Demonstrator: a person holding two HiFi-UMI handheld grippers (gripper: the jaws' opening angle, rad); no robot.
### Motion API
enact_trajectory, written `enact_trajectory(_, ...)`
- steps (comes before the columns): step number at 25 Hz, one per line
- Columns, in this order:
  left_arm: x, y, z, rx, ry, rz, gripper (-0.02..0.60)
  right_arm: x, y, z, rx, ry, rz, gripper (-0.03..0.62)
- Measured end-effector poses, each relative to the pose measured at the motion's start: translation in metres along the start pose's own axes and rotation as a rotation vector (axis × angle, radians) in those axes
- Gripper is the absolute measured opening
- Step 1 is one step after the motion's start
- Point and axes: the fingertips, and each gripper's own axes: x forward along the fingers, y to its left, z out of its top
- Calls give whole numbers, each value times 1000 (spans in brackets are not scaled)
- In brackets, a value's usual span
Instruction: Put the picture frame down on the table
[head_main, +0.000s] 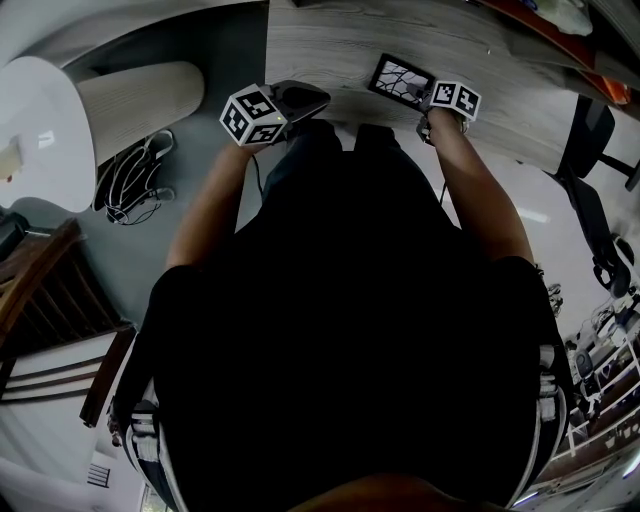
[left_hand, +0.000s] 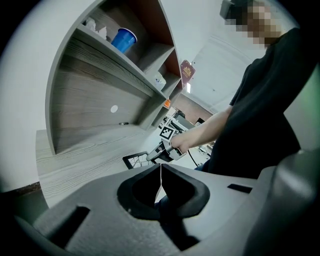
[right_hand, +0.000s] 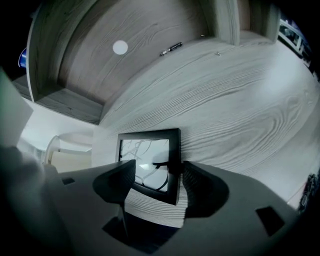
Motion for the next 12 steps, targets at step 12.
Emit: enact_trajectory(12,-1,-2,-2,4,11,1,18,-3,-3,-2,27,-7,10,282)
